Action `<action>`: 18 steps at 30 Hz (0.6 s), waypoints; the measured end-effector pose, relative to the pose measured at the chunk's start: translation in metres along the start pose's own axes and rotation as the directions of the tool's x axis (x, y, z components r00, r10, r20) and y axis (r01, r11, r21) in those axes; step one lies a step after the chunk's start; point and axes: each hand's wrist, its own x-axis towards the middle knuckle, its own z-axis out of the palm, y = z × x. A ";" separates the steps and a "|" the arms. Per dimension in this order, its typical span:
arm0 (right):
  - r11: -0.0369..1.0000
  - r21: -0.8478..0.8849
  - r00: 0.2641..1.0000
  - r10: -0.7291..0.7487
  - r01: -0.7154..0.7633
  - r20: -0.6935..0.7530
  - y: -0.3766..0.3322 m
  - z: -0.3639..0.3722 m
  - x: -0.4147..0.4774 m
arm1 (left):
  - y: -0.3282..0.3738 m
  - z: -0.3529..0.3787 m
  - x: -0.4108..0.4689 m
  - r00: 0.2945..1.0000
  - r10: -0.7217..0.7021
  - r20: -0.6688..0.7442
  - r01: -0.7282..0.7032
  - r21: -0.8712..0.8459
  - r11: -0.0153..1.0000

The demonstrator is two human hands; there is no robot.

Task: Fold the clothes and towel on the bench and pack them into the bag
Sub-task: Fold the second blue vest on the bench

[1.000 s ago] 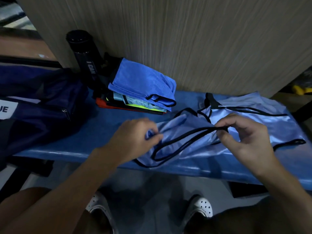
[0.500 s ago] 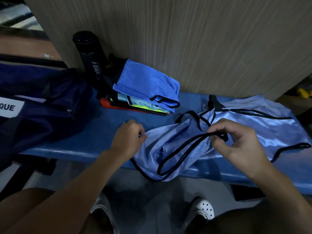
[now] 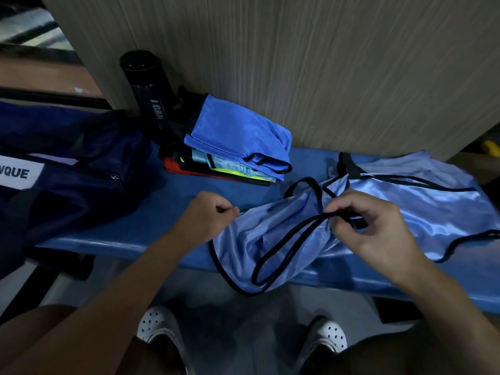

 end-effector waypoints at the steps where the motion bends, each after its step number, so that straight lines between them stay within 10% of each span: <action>1: 1.000 0.006 1.000 0.000 0.000 0.008 0.000 0.001 0.000 | 0.000 0.000 0.001 1.000 -0.004 -0.010 0.004 -0.011 1.000; 7: 1.000 -0.010 1.000 -0.020 0.020 0.020 -0.003 0.010 0.005 | 0.002 0.001 -0.002 0.990 0.049 -0.131 -0.052 -0.019 0.998; 13: 0.997 -0.004 0.997 -0.074 0.074 0.010 -0.009 0.020 0.013 | 0.036 -0.011 -0.020 0.767 0.575 -0.284 -0.513 0.265 0.816; 18: 0.993 -0.055 0.992 -0.102 0.106 0.068 -0.006 0.040 0.022 | 0.037 -0.010 -0.026 0.824 0.481 -0.300 -0.474 0.102 0.875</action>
